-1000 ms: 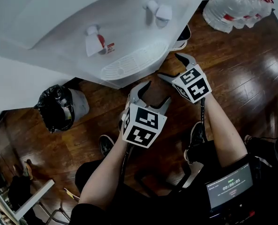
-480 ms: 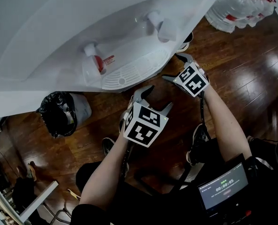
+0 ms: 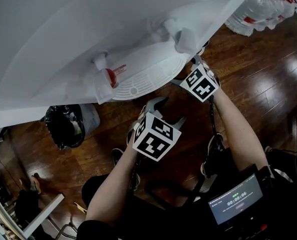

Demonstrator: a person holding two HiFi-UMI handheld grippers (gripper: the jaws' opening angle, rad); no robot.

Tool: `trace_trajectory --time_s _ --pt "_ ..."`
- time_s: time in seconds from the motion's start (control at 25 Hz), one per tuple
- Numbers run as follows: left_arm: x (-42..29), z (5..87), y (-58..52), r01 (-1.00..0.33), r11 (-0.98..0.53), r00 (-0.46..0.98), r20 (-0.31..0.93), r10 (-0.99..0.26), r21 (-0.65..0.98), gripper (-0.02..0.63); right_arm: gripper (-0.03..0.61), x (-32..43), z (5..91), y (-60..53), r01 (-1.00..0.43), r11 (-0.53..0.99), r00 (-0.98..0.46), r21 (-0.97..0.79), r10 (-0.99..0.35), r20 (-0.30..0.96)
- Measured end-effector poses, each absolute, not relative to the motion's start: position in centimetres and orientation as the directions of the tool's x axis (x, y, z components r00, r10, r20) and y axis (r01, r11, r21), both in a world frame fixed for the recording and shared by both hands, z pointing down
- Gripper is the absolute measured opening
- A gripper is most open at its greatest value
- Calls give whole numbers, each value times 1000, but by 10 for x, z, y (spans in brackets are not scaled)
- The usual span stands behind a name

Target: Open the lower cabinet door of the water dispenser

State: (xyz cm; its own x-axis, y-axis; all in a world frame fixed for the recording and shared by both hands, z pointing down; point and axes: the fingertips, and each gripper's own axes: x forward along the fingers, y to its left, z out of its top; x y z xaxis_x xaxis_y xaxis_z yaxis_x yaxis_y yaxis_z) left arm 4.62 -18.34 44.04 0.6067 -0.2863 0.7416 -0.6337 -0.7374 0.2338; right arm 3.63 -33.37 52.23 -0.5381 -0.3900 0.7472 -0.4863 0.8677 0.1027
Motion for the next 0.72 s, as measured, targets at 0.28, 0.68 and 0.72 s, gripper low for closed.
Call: trace_trajectory --time_s 0.28,0.68,0.72 --pt "40 428 -187 -647 -728 607 730 -313 227 325 465 33 521 -336 -530 842 -523 102 -419 742" --pt "38 413 -174 -637 -741 614 720 -324 211 325 454 52 524 -302 -576 816 -487 46 -388 783" --pt "38 411 -171 -638 -741 614 718 -326 209 325 449 53 522 -297 -573 818 -485 47 -385 785"
